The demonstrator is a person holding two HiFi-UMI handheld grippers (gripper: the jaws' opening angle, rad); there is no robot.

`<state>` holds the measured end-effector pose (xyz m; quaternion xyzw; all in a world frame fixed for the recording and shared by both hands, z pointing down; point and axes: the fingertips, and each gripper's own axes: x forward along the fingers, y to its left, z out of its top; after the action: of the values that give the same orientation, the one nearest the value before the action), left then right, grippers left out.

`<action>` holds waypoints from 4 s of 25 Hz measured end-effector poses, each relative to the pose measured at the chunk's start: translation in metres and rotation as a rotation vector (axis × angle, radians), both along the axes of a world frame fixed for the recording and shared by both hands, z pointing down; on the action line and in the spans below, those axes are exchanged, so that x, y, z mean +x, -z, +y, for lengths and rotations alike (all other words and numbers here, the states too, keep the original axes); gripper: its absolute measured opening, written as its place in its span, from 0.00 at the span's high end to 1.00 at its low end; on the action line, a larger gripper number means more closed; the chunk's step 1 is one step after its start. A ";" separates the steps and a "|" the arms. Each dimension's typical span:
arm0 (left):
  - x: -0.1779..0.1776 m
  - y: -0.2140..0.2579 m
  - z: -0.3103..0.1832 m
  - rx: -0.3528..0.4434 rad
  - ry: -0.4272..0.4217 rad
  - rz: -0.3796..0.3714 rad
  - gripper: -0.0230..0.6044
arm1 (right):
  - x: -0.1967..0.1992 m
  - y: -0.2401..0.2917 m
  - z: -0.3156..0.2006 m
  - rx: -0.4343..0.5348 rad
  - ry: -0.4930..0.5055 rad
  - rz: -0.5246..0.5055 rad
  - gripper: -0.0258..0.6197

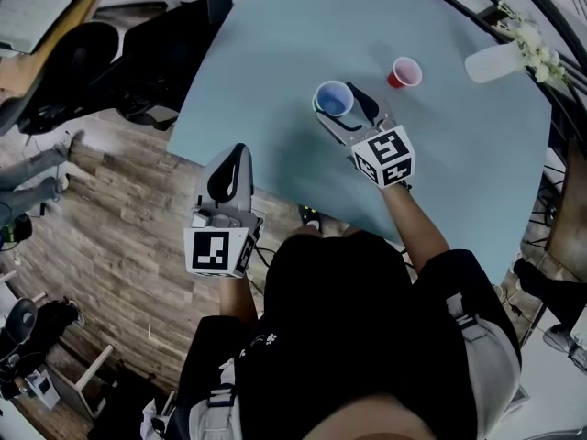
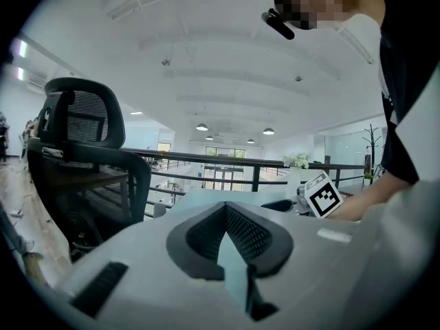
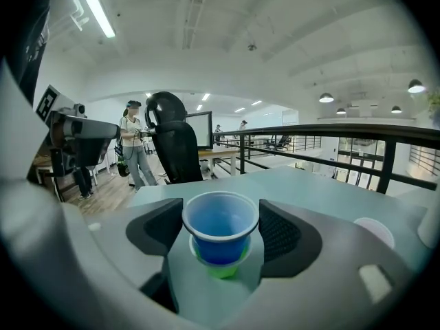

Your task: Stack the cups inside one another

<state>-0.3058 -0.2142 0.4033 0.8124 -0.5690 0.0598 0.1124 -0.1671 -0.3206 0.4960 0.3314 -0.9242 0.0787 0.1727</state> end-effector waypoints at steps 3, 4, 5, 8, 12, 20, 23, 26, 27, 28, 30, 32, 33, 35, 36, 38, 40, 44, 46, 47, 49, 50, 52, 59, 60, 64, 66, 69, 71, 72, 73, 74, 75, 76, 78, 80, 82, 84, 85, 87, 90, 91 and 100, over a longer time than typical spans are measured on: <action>-0.003 -0.001 -0.001 -0.018 0.018 -0.008 0.98 | 0.000 -0.008 0.000 -0.015 0.003 0.010 0.42; -0.003 -0.001 -0.001 -0.017 0.019 -0.013 0.98 | 0.000 -0.011 0.000 -0.020 0.005 0.014 0.42; -0.002 -0.001 -0.001 -0.010 0.013 -0.017 0.98 | 0.000 -0.014 0.000 -0.026 0.007 0.018 0.42; 0.000 0.002 -0.002 0.014 -0.004 -0.014 0.98 | -0.002 -0.022 0.001 -0.040 0.016 0.035 0.42; -0.002 0.003 0.000 0.014 0.009 -0.019 0.98 | -0.001 -0.029 0.002 -0.048 0.020 0.055 0.42; -0.006 0.001 0.004 0.009 0.014 -0.026 0.98 | -0.002 -0.041 0.002 -0.069 0.026 0.077 0.42; -0.007 0.002 0.006 0.006 0.018 -0.023 0.98 | -0.002 -0.042 0.003 -0.073 0.027 0.077 0.42; -0.009 0.001 0.010 0.000 0.025 -0.026 0.98 | -0.002 -0.042 0.003 -0.076 0.027 0.072 0.42; -0.010 0.000 0.011 -0.001 0.026 -0.027 0.98 | -0.002 -0.041 0.002 -0.073 0.025 0.068 0.41; -0.011 -0.001 0.012 -0.001 0.025 -0.029 0.98 | -0.002 -0.040 0.002 -0.069 0.023 0.064 0.41; -0.011 -0.003 0.014 0.000 0.020 -0.031 0.98 | -0.002 -0.035 0.003 -0.062 0.018 0.050 0.41; -0.009 -0.003 0.014 0.002 0.012 -0.031 0.98 | -0.001 -0.029 0.004 -0.060 0.009 0.032 0.41; -0.008 -0.003 0.014 0.003 0.008 -0.030 0.98 | 0.000 -0.026 0.004 -0.060 0.003 0.022 0.41; -0.005 -0.001 0.012 0.010 -0.002 -0.027 0.98 | 0.002 -0.020 0.006 -0.057 -0.009 0.004 0.42; -0.003 0.000 0.012 0.013 -0.007 -0.025 0.98 | 0.003 -0.017 0.007 -0.050 -0.017 -0.006 0.42; 0.000 0.001 0.011 0.018 -0.018 -0.019 0.98 | 0.008 -0.006 0.009 -0.029 -0.036 -0.032 0.47; 0.003 0.001 0.009 0.027 -0.032 -0.016 0.98 | 0.013 0.007 0.011 -0.004 -0.055 -0.066 0.51; 0.010 0.000 0.008 0.027 -0.064 -0.019 0.98 | 0.028 0.031 0.019 0.043 -0.106 -0.122 0.59; 0.016 -0.001 0.006 0.030 -0.085 -0.013 0.98 | 0.037 0.040 0.025 0.063 -0.133 -0.144 0.62; 0.021 -0.001 0.006 0.033 -0.099 -0.013 0.98 | 0.042 0.045 0.028 0.073 -0.146 -0.157 0.64; 0.032 0.002 0.003 0.041 -0.129 -0.017 0.98 | 0.053 0.054 0.035 0.092 -0.174 -0.183 0.67; 0.038 0.004 0.002 0.045 -0.143 -0.014 0.98 | 0.059 0.059 0.038 0.100 -0.189 -0.195 0.68; 0.050 0.006 -0.001 0.052 -0.173 -0.006 0.98 | 0.070 0.066 0.045 0.114 -0.217 -0.213 0.72; 0.092 0.006 -0.006 0.055 -0.281 -0.001 0.98 | 0.118 0.080 0.069 0.153 -0.329 -0.252 0.88; 0.098 0.006 -0.006 0.056 -0.294 -0.001 0.98 | 0.124 0.081 0.072 0.157 -0.345 -0.254 0.89; 0.117 0.007 -0.004 0.053 -0.343 -0.011 0.98 | 0.145 0.084 0.083 0.168 -0.397 -0.255 0.95; 0.125 0.006 -0.005 0.052 -0.367 -0.014 0.98 | 0.156 0.083 0.085 0.169 -0.424 -0.254 0.95; 0.135 0.009 -0.007 0.059 -0.399 -0.018 0.98 | 0.168 0.082 0.088 0.170 -0.461 -0.248 0.95; 0.141 0.011 -0.007 0.064 -0.418 -0.020 0.98 | 0.174 0.082 0.089 0.172 -0.480 -0.243 0.95; 0.143 0.013 -0.007 0.067 -0.426 -0.021 0.98 | 0.177 0.082 0.089 0.173 -0.489 -0.242 0.95; 0.146 0.013 -0.006 0.068 -0.433 -0.024 0.98 | 0.180 0.082 0.089 0.174 -0.497 -0.242 0.95; 0.148 0.013 -0.006 0.068 -0.439 -0.027 0.98 | 0.182 0.081 0.089 0.173 -0.503 -0.241 0.95; 0.149 0.014 -0.006 0.068 -0.441 -0.029 0.98 | 0.184 0.080 0.089 0.169 -0.507 -0.241 0.95; 0.151 0.014 -0.007 0.068 -0.442 -0.029 0.98 | 0.185 0.078 0.088 0.164 -0.509 -0.241 0.95; 0.153 0.013 -0.008 0.064 -0.442 -0.028 0.98 | 0.189 0.075 0.084 0.154 -0.509 -0.234 0.94; 0.154 0.013 -0.008 0.060 -0.438 -0.029 0.98 | 0.193 0.071 0.079 0.146 -0.511 -0.221 0.92; 0.155 0.016 -0.009 0.065 -0.428 -0.030 0.98 | 0.196 0.067 0.073 0.137 -0.511 -0.214 0.89; 0.153 0.017 -0.011 0.062 -0.412 -0.032 0.98 | 0.199 0.063 0.064 0.129 -0.510 -0.209 0.85; 0.152 0.016 -0.011 0.057 -0.403 -0.035 0.98 | 0.200 0.061 0.059 0.125 -0.507 -0.206 0.83; 0.147 0.014 -0.012 0.042 -0.385 -0.046 0.98 | 0.202 0.057 0.049 0.113 -0.497 -0.209 0.78; 0.141 0.017 -0.017 0.044 -0.354 -0.061 0.98 | 0.202 0.048 0.034 0.092 -0.484 -0.214 0.72; 0.139 0.018 -0.018 0.044 -0.339 -0.062 0.98 | 0.203 0.045 0.028 0.086 -0.480 -0.210 0.70; 0.132 0.018 -0.026 0.033 -0.254 -0.073 0.98 | 0.202 0.023 -0.016 0.058 -0.433 -0.146 0.55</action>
<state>-0.1740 -0.2399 0.3849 0.8770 -0.4661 0.0938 0.0699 0.0353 -0.3366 0.4730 0.5204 -0.8434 0.1110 0.0749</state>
